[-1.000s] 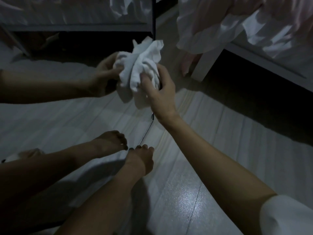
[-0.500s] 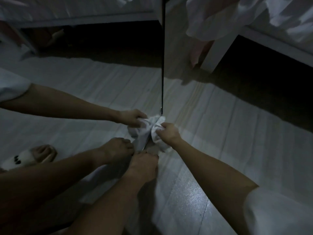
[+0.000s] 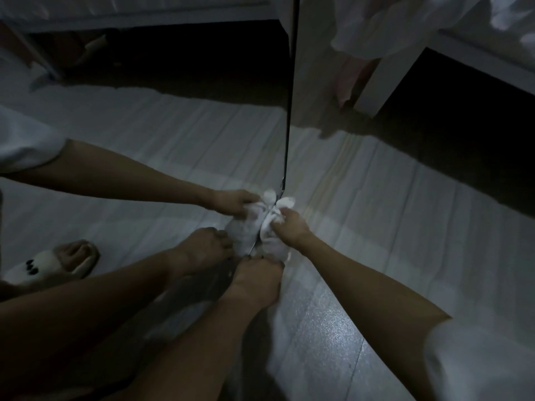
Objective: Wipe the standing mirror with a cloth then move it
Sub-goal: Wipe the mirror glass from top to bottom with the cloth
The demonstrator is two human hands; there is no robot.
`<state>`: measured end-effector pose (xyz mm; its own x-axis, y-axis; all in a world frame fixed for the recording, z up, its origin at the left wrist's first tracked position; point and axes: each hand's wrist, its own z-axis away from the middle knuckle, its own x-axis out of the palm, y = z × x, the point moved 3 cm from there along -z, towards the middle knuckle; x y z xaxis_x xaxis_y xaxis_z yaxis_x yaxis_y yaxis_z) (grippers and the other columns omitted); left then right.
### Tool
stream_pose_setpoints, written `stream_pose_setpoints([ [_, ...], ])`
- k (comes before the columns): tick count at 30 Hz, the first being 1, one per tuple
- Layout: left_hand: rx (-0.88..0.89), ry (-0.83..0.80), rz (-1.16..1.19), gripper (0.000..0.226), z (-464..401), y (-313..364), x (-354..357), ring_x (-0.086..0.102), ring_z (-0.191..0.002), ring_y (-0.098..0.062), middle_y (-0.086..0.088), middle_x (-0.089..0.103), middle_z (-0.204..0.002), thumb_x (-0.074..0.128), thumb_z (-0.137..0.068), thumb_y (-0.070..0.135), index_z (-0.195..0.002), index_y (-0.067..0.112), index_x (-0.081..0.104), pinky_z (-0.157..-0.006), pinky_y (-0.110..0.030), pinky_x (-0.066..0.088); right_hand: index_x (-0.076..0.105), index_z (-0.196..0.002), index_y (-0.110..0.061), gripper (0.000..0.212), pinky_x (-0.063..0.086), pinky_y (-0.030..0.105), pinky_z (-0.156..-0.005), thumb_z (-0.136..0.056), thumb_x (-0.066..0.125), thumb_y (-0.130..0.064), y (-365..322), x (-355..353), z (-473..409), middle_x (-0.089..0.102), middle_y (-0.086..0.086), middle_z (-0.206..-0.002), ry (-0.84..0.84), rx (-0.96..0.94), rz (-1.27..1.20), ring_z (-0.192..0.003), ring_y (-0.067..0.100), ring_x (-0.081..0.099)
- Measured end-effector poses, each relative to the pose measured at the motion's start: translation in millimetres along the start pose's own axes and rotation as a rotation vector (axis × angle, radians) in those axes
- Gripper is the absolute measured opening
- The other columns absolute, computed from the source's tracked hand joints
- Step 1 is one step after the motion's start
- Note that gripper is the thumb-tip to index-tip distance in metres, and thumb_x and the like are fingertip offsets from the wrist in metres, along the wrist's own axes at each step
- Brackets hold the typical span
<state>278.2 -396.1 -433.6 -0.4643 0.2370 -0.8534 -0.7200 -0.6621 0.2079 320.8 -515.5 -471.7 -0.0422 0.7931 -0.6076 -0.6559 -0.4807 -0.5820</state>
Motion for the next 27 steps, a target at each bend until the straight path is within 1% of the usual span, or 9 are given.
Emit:
stream_pose_setpoints([
  [3, 0.003, 0.014, -0.006, 0.032, 1.3, -2.9, 3.1, 0.048, -0.118, -0.03, -0.013, 0.051, -0.127, 0.043, -0.092, 0.018, -0.122, 0.009, 0.048, -0.099, -0.038, 0.037, 0.052, -0.123, -0.009, 0.044, 0.043, 0.034, -0.089, -0.085, 0.046, -0.031, -0.2, -9.9, 9.5, 0.057, 0.019, -0.123, 0.109, -0.022, 0.022, -0.111, 0.036, 0.053],
  [6, 0.007, 0.016, -0.019, 0.033, 3.5, -5.2, 3.2, 0.048, -0.119, -0.032, -0.014, 0.051, -0.128, 0.043, -0.092, 0.02, -0.123, 0.009, 0.047, -0.095, -0.037, 0.039, 0.058, -0.103, -0.006, 0.029, 0.048, 0.036, -0.078, -0.083, 0.048, -0.025, -15.1, -42.9, 29.0, 0.062, 0.013, -0.097, 0.368, -0.14, -0.276, -0.092, 0.028, 0.059],
  [8, 0.01, -0.006, -0.012, 0.033, 2.6, -6.8, 3.5, 0.047, -0.119, -0.032, -0.014, 0.05, -0.129, 0.042, -0.093, 0.019, -0.124, 0.009, 0.047, -0.094, -0.036, 0.04, 0.056, -0.091, -0.007, 0.022, 0.044, 0.023, -0.064, -0.077, 0.048, -0.023, -31.9, -61.0, 47.7, 0.055, 0.002, -0.079, 0.45, -0.329, -0.473, -0.074, 0.009, 0.053],
  [10, 0.013, -0.032, -0.003, 0.031, 1.7, -7.9, 5.3, 0.048, -0.118, -0.031, -0.014, 0.05, -0.128, 0.044, -0.093, 0.02, -0.121, 0.008, 0.049, -0.093, -0.037, 0.041, 0.053, -0.088, -0.012, 0.01, 0.039, 0.013, -0.06, -0.078, 0.051, -0.016, -51.7, -67.2, 66.0, 0.049, -0.007, -0.073, 0.452, -0.529, -0.575, -0.064, -0.002, 0.045],
  [14, 0.024, -0.101, -0.046, 0.035, 7.4, -7.3, 8.8, 0.045, -0.119, -0.032, -0.016, 0.048, -0.127, 0.045, -0.093, 0.022, -0.125, 0.008, 0.046, -0.095, -0.041, 0.043, 0.056, -0.098, -0.017, 0.014, 0.044, 0.022, -0.07, -0.085, 0.053, -0.011, -70.1, -50.2, 74.2, 0.054, -0.014, -0.084, 0.343, -0.716, -0.463, -0.077, 0.006, 0.053],
  [19, 0.034, -0.06, -0.071, 0.03, 19.5, -3.7, 9.6, 0.05, -0.118, -0.031, -0.013, 0.052, -0.129, 0.042, -0.094, 0.02, -0.12, 0.009, 0.051, -0.094, -0.039, 0.042, 0.056, -0.105, -0.006, 0.016, 0.038, 0.01, -0.067, -0.089, 0.053, -0.009, -29.2, -17.1, 47.4, 0.055, 0.0, -0.092, 0.191, -0.474, -0.238, -0.083, 0.014, 0.052],
  [23, 0.059, -0.022, -0.119, 0.03, 26.0, -3.5, 8.7, 0.051, -0.118, -0.029, -0.011, 0.053, -0.13, 0.043, -0.094, 0.02, -0.122, 0.012, 0.051, -0.095, -0.043, 0.044, 0.056, -0.118, -0.004, 0.029, 0.038, 0.022, -0.079, -0.092, 0.051, -0.016, 0.1, 13.7, 30.1, 0.06, 0.016, -0.117, -0.044, -0.181, 0.072, -0.106, 0.03, 0.056],
  [25, 0.077, -0.037, -0.131, 0.029, 29.5, -4.9, 11.9, 0.05, -0.118, -0.029, -0.01, 0.053, -0.129, 0.044, -0.093, 0.021, -0.121, 0.013, 0.05, -0.092, -0.042, 0.043, 0.058, -0.116, -0.009, 0.03, 0.04, 0.025, -0.081, -0.09, 0.05, -0.022, 1.2, 13.5, 31.8, 0.061, 0.017, -0.118, 0.02, -0.097, 0.157, -0.107, 0.032, 0.057],
  [27, 0.078, -0.063, -0.161, 0.029, 30.7, -9.7, 15.5, 0.05, -0.118, -0.031, -0.012, 0.054, -0.127, 0.043, -0.093, 0.021, -0.119, 0.012, 0.049, -0.091, -0.041, 0.042, 0.06, -0.108, -0.012, 0.025, 0.044, 0.029, -0.08, -0.087, 0.05, -0.021, -9.4, -3.0, 43.1, 0.064, 0.014, -0.106, 0.188, -0.122, 0.013, -0.097, 0.03, 0.06],
])
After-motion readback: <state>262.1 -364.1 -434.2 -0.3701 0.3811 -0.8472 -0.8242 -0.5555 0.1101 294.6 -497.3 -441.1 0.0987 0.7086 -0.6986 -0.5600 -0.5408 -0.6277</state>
